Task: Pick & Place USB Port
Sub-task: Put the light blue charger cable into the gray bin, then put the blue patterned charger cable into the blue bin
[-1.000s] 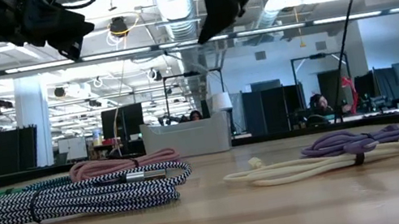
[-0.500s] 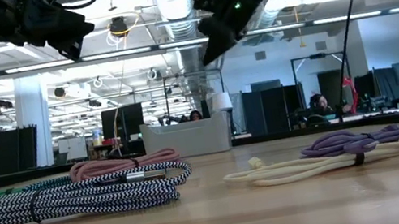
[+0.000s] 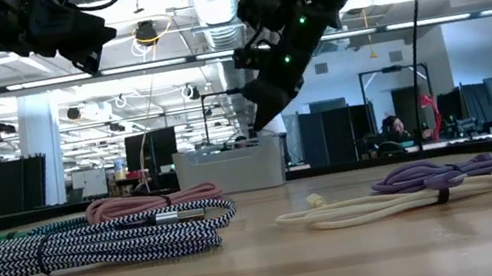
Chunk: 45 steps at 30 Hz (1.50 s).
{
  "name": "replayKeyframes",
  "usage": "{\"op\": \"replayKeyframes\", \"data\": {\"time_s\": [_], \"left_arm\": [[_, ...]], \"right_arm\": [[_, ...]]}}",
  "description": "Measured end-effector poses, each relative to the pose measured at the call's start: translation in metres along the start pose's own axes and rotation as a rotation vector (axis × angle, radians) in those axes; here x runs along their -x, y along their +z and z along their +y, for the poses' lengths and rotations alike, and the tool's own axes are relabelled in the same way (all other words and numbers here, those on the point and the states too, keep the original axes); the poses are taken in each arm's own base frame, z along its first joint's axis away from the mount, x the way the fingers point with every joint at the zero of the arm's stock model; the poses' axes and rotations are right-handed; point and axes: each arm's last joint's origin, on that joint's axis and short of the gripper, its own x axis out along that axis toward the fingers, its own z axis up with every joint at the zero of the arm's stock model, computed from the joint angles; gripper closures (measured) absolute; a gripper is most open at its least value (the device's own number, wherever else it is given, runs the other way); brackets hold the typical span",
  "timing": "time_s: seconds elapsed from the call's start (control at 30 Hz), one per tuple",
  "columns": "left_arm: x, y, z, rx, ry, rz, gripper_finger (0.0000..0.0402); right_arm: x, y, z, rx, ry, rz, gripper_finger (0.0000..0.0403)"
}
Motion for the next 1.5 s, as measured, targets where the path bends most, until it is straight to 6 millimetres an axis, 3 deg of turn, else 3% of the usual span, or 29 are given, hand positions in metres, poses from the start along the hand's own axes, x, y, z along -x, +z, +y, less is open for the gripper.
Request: {"op": "replayKeyframes", "data": {"time_s": [0.67,1.07,1.2,1.33,1.5], "left_arm": [[0.0,0.0,0.0,-0.002,0.0,-0.003,0.0291],[0.0,0.0,0.0,-0.002,0.0,-0.003,0.0291],[0.0,0.0,0.0,-0.002,0.0,-0.003,0.0291],[0.0,0.0,0.0,-0.002,0.0,-0.003,0.0291],[0.0,0.0,0.0,-0.002,0.0,-0.003,0.0291]], "right_arm": [[-0.003,-0.001,-0.015,-0.064,-0.006,-0.006,0.0401],[0.001,0.008,-0.008,-0.053,0.004,-0.049,0.0343],[0.01,0.018,-0.001,-0.03,0.024,-0.043,0.0336],[0.028,0.035,0.009,0.038,0.052,-0.07,0.0337],[0.055,0.041,0.02,0.134,0.086,-0.087,0.0338]]}}
